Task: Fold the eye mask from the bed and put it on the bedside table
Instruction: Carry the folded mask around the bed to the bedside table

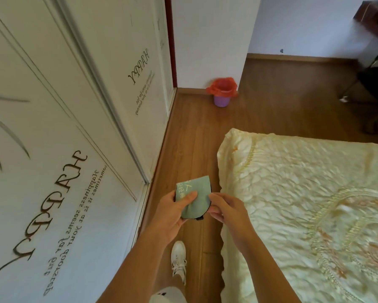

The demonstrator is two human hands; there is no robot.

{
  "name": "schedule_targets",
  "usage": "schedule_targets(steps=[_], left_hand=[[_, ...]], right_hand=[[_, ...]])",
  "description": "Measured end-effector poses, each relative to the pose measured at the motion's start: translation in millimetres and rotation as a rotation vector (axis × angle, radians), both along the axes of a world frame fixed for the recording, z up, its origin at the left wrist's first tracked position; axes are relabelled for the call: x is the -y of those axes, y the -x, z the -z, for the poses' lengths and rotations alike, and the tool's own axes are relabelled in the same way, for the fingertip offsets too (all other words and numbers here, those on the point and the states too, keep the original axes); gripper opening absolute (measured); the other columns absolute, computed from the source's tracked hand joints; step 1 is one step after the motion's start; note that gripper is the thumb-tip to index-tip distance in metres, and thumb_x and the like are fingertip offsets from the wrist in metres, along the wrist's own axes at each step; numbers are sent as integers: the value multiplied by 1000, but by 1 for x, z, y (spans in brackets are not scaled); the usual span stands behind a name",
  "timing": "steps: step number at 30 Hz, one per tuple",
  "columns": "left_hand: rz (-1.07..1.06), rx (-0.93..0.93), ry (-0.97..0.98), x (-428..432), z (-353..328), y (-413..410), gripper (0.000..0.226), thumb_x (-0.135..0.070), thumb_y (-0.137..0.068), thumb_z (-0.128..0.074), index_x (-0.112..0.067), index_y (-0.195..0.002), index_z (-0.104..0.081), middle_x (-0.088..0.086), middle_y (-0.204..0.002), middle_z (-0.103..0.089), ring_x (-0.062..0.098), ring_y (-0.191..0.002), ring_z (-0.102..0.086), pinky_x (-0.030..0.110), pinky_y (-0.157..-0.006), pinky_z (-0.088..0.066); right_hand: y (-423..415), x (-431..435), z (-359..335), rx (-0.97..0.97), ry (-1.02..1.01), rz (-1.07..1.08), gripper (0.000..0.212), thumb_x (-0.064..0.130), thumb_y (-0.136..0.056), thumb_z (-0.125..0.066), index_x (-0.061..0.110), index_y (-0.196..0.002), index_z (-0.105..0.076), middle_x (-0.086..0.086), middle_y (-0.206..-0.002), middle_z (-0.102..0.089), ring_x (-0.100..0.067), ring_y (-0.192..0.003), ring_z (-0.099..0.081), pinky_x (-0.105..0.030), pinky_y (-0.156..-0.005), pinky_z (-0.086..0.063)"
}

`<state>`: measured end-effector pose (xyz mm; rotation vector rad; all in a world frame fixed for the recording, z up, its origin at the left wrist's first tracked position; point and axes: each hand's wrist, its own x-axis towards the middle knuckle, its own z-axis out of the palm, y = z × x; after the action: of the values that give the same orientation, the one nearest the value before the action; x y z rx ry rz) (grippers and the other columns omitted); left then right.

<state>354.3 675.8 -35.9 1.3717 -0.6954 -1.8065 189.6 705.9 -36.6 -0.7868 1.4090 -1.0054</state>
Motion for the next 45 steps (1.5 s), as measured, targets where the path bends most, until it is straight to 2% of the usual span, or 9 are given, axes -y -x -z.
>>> schedule_targets(steps=[3, 6, 12, 16, 23, 32, 36, 40, 45], left_hand=[[16, -2, 12, 66, -2, -9, 44, -17, -84, -73, -9, -125, -61, 12, -117, -72, 28, -107, -69, 52, -91, -56], [44, -1, 19, 127, -6, -15, 43, -18, -84, -73, -9, -125, -61, 12, -117, -72, 28, -107, -69, 49, -89, -58], [69, -5, 16, 222, -11, -16, 45, -19, -83, -75, -8, -124, -62, 12, -117, -72, 28, -107, -69, 51, -91, -57], [66, 0, 10, 272, -9, -7, 41, -18, -84, -74, -8, -122, -63, 12, -115, -72, 28, -105, -69, 50, -89, -58], [60, 70, 37, 378, -6, 23, 41, -19, -85, -73, -7, -123, -62, 13, -115, -71, 29, -105, -69, 54, -90, -56], [49, 124, 106, 555, -35, 112, 42, -19, -85, -72, -7, -125, -61, 10, -114, -72, 27, -105, -68, 53, -90, -57], [40, 103, 119, 618, -41, 147, 36, -17, -88, -69, -8, -122, -62, 11, -114, -71, 26, -106, -67, 42, -86, -59], [57, 100, 101, 671, -38, 172, 39, -18, -87, -70, -7, -124, -62, 12, -115, -72, 27, -106, -69, 43, -85, -59], [87, 91, 74, 746, -27, 195, 37, -16, -86, -71, -6, -121, -64, 12, -113, -74, 27, -102, -71, 41, -79, -60]], right_hand=[[-9, 62, -9, -9, 1, 34, 27, 30, -93, -67, 11, -110, -76, 0, -88, -79, -14, -89, -76, -32, -86, -60], [-18, 117, -17, -41, 4, 70, 26, 30, -94, -66, 13, -110, -75, -9, -99, -80, -19, -96, -77, -33, -90, -60], [-24, 200, -20, -51, -17, 106, 26, 37, -91, -68, 18, -108, -75, -6, -96, -80, -18, -93, -77, -31, -87, -60], [-17, 249, -17, -13, -30, 112, 22, 30, -92, -68, 14, -105, -75, -6, -90, -81, -17, -90, -77, -26, -82, -60], [14, 363, -5, -35, -11, 89, 16, 32, -92, -69, 21, -103, -72, -6, -101, -78, -18, -96, -76, -26, -83, -60], [108, 543, -30, -154, 90, 37, 38, 40, -92, -68, 13, -119, -69, -3, -112, -75, -14, -102, -72, -26, -85, -60], [148, 607, -37, -121, 100, 50, 18, 37, -94, -66, 24, -105, -70, 0, -106, -76, -10, -98, -72, -16, -73, -57], [170, 655, -29, -105, 54, 57, 31, 40, -93, -68, 18, -114, -71, 0, -108, -77, -11, -100, -73, -23, -84, -59], [189, 724, -17, -91, 19, 91, 24, 39, -92, -68, 21, -107, -72, 2, -103, -78, -9, -93, -75, -18, -76, -58]])
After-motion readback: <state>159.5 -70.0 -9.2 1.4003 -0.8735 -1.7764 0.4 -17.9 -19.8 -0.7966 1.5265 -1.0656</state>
